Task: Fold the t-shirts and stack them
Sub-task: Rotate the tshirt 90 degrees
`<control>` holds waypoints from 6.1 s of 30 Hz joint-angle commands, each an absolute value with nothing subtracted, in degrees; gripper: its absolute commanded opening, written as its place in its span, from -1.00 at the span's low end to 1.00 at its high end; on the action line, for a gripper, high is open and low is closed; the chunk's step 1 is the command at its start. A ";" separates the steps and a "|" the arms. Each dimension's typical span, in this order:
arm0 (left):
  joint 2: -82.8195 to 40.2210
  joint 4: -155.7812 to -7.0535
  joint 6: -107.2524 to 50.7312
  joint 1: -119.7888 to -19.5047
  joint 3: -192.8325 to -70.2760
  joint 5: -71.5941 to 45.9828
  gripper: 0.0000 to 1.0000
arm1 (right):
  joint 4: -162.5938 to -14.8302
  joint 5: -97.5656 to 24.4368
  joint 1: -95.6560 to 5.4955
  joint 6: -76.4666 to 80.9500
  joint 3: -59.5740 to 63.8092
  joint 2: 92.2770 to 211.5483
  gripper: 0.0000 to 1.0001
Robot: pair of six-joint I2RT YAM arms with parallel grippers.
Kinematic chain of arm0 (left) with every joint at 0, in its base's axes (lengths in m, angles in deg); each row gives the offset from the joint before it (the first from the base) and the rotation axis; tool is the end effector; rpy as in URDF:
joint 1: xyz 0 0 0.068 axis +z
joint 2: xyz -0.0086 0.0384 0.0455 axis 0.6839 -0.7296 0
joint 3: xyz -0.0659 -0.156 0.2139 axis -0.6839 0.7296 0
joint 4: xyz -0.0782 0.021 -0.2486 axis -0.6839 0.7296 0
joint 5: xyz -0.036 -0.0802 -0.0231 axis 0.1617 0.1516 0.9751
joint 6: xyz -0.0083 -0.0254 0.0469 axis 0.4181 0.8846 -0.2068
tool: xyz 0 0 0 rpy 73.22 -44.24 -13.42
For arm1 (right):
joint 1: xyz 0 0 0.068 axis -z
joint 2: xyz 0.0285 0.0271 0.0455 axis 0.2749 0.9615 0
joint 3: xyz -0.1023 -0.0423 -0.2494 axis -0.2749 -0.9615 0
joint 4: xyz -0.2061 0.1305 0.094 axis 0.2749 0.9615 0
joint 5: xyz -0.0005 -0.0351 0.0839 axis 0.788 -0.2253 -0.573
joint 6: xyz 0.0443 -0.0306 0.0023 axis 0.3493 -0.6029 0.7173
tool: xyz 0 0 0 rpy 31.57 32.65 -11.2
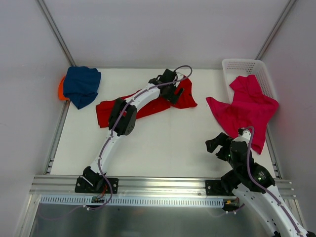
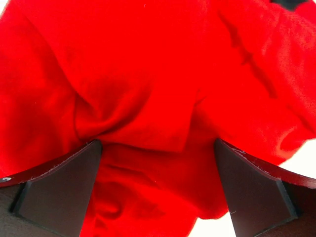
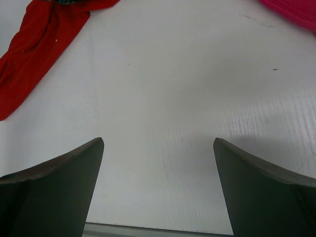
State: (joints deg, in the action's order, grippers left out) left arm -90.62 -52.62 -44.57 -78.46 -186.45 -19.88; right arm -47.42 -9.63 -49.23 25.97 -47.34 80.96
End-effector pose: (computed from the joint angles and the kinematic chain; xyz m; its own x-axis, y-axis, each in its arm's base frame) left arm 0.4611 -0.3275 0.1721 -0.5199 0.4692 -0.7138 0.6349 0.7713 0.0445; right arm 0.0697 0.0317 0.2386 -0.4506 0.2780 -0.8483 -0.0467 0.9416 0.3334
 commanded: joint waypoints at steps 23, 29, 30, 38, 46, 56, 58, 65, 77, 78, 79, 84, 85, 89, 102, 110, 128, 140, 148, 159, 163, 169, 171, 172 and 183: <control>-68.17 -58.83 -34.92 -58.53 -198.00 -13.61 0.98 | -56.16 -14.32 -49.70 26.98 -47.42 87.60 0.95; -54.10 -59.27 -39.12 -58.88 -185.62 -10.61 0.98 | -74.87 -18.30 -59.76 25.33 -36.57 114.06 0.40; -49.65 -59.27 -39.31 -58.79 -179.51 -11.13 0.98 | -75.15 -17.42 -62.16 23.92 -32.51 119.73 0.33; -26.33 -59.63 -41.68 -58.62 -148.97 -23.34 0.98 | -80.67 -26.18 -71.14 20.91 -2.08 161.42 -0.99; -9.10 -62.61 -40.37 -58.62 -127.16 -30.56 0.98 | -75.60 -36.65 -75.45 20.65 28.30 192.52 -0.99; -2.24 -66.39 -41.69 -58.62 -116.78 -36.01 0.98 | -81.38 -44.66 -75.37 25.47 55.05 211.88 -0.99; -1.97 -66.83 -41.95 -58.53 -115.90 -36.01 0.98 | -88.03 -44.74 -74.49 27.49 55.07 213.47 -0.99; 3.11 -67.79 -41.95 -58.44 -113.62 -41.10 0.98 | -107.22 -41.24 -72.03 39.71 54.45 220.94 -0.99; 7.44 -69.65 -42.56 -58.44 -111.51 -44.09 0.98 | -113.04 -32.80 -70.80 46.14 45.42 222.19 -0.99; 7.52 -69.65 -42.56 -58.44 -111.50 -44.27 0.98 | -112.78 -32.27 -70.80 45.97 42.96 220.79 -0.99; 7.52 -69.65 -42.56 -58.44 -111.42 -44.62 0.98 | -112.69 -31.39 -70.71 45.79 40.24 219.29 -0.99; 7.79 -69.56 -42.30 -58.35 -111.42 -44.27 0.98 | -109.89 -25.86 -69.74 44.48 19.88 206.20 -0.99; 7.96 -69.56 -42.39 -58.35 -111.33 -44.27 0.98 | -108.66 -23.50 -69.74 43.77 17.39 204.18 -1.00; 8.14 -69.64 -42.21 -58.35 -111.24 -44.09 0.98 | -99.35 -16.72 -70.01 39.90 8.76 194.16 -0.99; 7.79 -69.56 -41.69 -58.35 -111.59 -38.75 0.98 | -86.16 -2.31 -73.69 40.16 -22.78 164.90 -0.99; 8.93 -69.91 -40.98 -58.44 -111.06 -39.17 0.98 | -78.81 -10.20 -75.63 21.37 -3.17 165.65 0.99; 9.28 -69.73 -41.77 -58.44 -111.15 -40.49 0.98 | -75.41 -17.22 -74.31 27.59 14.02 188.16 0.99; 9.37 -69.73 -41.86 -58.35 -111.15 -40.93 0.98 | -80.34 -21.98 -74.31 31.46 18.15 196.33 0.99; 9.55 -69.73 -42.30 -58.35 -111.15 -41.37 0.98 | -81.66 -24.79 -74.40 33.74 23.16 202.31 0.83; 9.90 -69.73 -42.56 -58.35 -111.15 -41.46 0.98 | -86.84 -24.97 -73.43 34.89 13.69 199.60 -0.99; 9.63 -69.73 -42.56 -58.26 -111.15 -41.11 0.98 | -88.43 -24.27 -73.17 34.89 9.29 197.49 -0.99; 7.36 -69.82 -40.64 -58.44 -111.42 -33.13 0.98 | -88.43 -18.21 -72.56 33.14 -6.32 184.60 -0.99; 4.38 -69.12 -40.10 -59.05 -113.07 -28.47 0.98 | -88.43 -15.84 -72.47 32.70 -10.74 180.19 -0.99; 2.88 -67.12 -36.36 -59.32 -114.22 -23.23 0.98 | -88.17 -14.96 -72.38 32.43 -13.02 177.99 -0.99; -4.34 -62.53 -16.30 -70.82 -109.23 -1.11 0.98 | -78.86 -4.23 -76.76 36.28 -36.76 147.40 -0.99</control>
State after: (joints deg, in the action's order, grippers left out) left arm -5.95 -63.85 -22.41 -66.15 -112.57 -5.14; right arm -83.24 -9.31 -73.80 34.12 -35.02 153.16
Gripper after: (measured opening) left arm 0.990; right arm 0.010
